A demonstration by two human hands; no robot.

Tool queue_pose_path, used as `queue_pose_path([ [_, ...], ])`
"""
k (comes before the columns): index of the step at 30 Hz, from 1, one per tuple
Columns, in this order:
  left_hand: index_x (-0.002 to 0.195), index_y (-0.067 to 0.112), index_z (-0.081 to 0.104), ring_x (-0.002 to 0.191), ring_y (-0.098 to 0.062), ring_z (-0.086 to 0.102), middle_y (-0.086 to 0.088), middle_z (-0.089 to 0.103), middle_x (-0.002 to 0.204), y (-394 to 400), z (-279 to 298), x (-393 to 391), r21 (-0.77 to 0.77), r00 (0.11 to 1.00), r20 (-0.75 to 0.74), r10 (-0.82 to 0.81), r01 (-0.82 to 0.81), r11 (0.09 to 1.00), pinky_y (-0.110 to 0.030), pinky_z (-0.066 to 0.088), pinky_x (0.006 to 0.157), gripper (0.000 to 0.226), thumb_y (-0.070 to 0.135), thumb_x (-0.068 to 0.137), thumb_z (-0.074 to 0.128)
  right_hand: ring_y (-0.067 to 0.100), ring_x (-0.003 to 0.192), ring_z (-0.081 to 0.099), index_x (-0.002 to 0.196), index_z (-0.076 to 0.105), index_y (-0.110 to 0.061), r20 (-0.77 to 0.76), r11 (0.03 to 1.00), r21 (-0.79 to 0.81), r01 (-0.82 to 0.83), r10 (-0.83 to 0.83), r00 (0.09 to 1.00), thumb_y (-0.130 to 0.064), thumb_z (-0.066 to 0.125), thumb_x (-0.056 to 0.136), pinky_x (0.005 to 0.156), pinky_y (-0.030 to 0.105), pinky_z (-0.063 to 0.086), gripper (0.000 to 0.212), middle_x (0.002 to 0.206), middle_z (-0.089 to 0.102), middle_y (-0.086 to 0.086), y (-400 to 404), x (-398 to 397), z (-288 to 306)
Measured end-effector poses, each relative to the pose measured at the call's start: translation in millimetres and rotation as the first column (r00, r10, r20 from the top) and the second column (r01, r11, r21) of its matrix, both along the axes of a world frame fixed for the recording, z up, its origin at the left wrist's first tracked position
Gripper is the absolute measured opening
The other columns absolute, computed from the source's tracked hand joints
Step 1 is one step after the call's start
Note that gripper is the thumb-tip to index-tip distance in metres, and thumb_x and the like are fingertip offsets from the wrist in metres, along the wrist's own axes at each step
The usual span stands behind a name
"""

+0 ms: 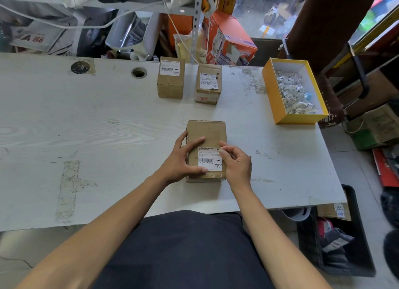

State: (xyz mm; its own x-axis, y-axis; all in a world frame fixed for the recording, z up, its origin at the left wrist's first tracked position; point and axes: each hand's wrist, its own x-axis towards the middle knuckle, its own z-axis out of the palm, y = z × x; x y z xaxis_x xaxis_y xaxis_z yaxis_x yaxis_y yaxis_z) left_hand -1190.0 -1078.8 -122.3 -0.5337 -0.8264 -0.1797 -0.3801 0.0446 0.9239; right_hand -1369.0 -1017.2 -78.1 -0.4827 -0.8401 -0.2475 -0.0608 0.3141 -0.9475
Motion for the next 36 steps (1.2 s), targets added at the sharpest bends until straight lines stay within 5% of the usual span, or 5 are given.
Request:
queue_pose_path([
  [4,0.139,0.059,0.042,0.139,-0.007,0.025,0.019,0.002,0.159,-0.1,-1.0,0.4,0.0,1.0,-0.006,0.001,-0.001,1.0,-0.04,0.042,0.113,0.091,0.044,0.063,0.091,0.006,0.096,0.068,0.083,0.07,-0.015,0.011,1.0,0.002,0.001,-0.001,1.0,-0.01,0.065,0.091,0.067,0.023,0.057,0.011,0.115,0.071,-0.007,-0.1,-0.1,-1.3],
  [36,0.137,0.06,0.043,0.145,-0.015,0.026,0.022,0.002,0.158,0.3,0.7,-0.4,-0.002,1.0,-0.006,0.002,-0.002,1.0,-0.043,0.043,0.112,0.091,0.058,0.057,0.086,0.011,0.099,0.07,0.077,0.07,-0.017,0.106,1.0,-0.025,0.009,-0.006,0.994,-0.006,0.066,0.089,0.085,0.04,0.058,0.016,0.111,0.072,-0.007,-1.8,-3.2,-9.4],
])
